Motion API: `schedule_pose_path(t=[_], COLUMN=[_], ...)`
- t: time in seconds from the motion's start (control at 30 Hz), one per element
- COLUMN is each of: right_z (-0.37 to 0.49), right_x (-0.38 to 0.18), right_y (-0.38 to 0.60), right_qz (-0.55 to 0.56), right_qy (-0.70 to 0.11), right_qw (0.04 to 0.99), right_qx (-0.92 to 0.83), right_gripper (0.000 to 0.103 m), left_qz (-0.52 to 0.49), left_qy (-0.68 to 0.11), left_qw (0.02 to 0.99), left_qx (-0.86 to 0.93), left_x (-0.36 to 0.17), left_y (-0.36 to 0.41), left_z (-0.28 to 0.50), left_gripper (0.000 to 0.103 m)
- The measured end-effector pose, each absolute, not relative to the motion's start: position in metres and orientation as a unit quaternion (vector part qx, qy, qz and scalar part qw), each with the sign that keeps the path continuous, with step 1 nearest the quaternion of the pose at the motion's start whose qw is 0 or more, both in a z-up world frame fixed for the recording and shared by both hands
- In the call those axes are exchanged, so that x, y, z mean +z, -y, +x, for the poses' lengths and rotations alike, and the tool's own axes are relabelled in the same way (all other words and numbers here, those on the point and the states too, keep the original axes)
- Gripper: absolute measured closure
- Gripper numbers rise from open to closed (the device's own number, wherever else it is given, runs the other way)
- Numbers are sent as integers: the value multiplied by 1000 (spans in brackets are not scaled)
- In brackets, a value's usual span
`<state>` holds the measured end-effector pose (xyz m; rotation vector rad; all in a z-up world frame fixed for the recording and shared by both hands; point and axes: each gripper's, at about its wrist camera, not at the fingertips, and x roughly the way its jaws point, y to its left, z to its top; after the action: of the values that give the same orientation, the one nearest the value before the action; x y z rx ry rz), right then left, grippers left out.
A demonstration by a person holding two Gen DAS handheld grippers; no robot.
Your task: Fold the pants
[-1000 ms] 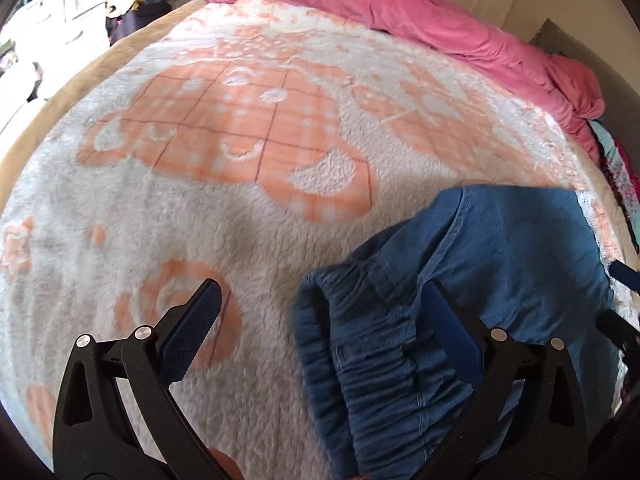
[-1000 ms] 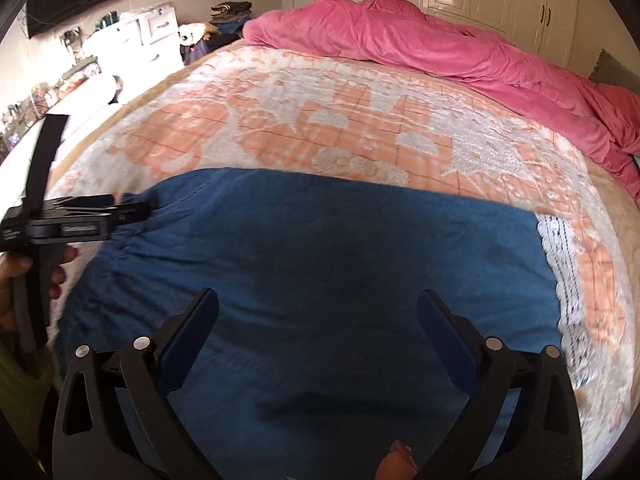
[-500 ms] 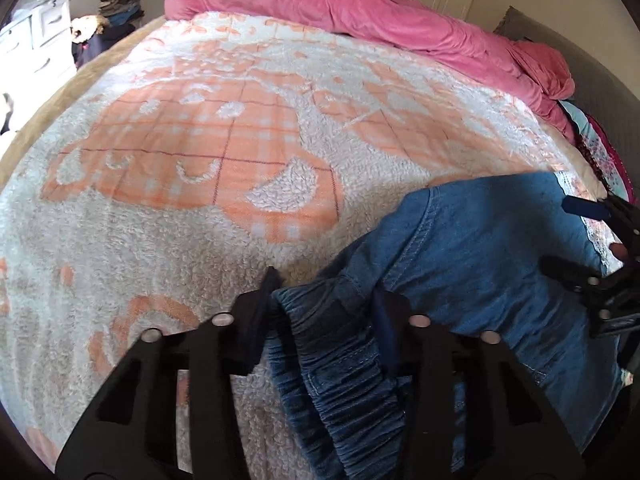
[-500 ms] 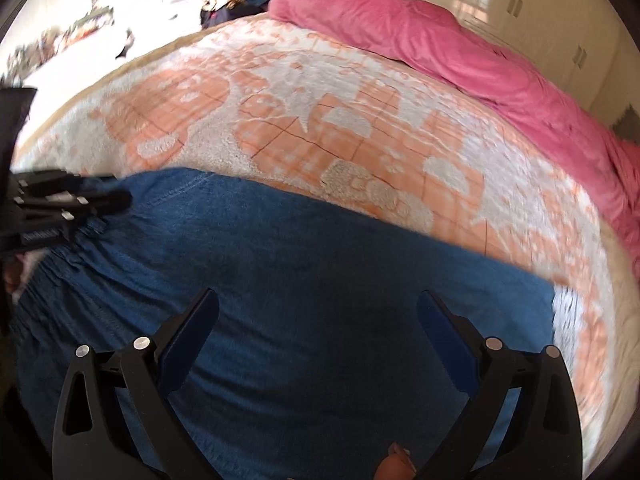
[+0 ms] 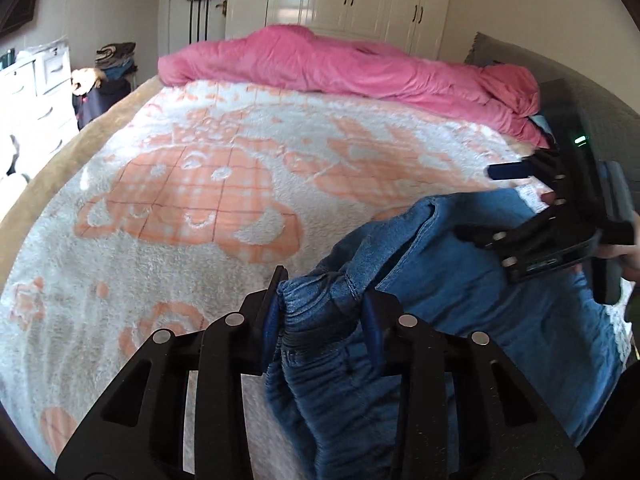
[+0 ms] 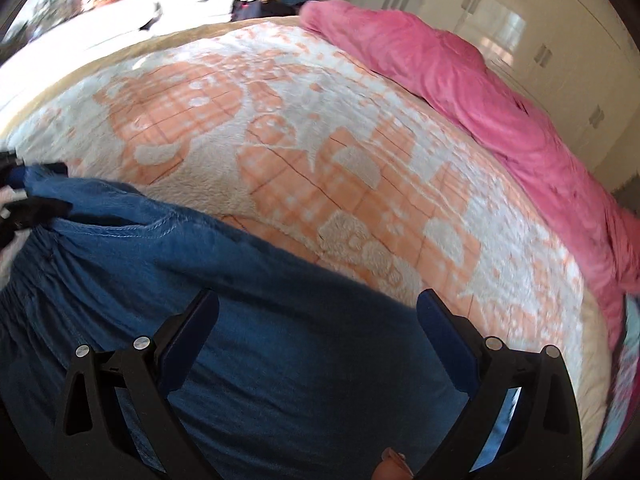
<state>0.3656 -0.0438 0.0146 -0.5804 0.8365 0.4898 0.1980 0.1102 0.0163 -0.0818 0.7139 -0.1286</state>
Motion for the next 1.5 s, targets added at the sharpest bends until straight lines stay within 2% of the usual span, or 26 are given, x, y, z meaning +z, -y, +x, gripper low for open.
schedule_pose_path(t=[0.2,0.27,0.3,0.33,0.37,0.4,0.43,0.53,0.83,0.97,1.07,1.5], right_z=[365,363,362,360,357,353,349,333,259,206,183,113], right_x=[1,-1,0,0,1,1,1,10,52,52,48,32], right_y=[21,18,18,19,20,21,23,36,84,95,102,93], right_qz=[-367,-366,-356,-348,-340,-334,-330,-292,-176,-156,-115,-139], right_qy=[-370,-369,-375,-379,-382,-383,-382,-372,-332,-296,-307,-334], right_qw=[821,817,815,813,814,815,818,837,881,896,896,866], right_qx=[233,248,264,271,277,277,276,277,285,291,301,345], right_gripper=[6,30,53,66,73,85,90,93,93,93,93,93], left_qz=[-46,-41,-41,-43,-46,-51,-55,-61,-63,-48,-45,-43], left_qy=[-334,-335,-339,-344,-349,-354,-356,-352,-327,-305,-301,-359], left_qw=[938,938,937,936,934,932,931,932,940,949,951,932], left_qx=[-80,-77,-73,-70,-67,-63,-62,-64,-74,-66,-58,-31], left_x=[28,28,26,24,21,19,17,20,36,42,40,14], left_y=[-108,-108,-109,-110,-112,-115,-117,-119,-109,-98,-94,-94], left_z=[182,180,181,182,183,185,186,183,156,133,111,53], left_gripper=[76,76,76,76,76,76,76,76,76,76,74,69])
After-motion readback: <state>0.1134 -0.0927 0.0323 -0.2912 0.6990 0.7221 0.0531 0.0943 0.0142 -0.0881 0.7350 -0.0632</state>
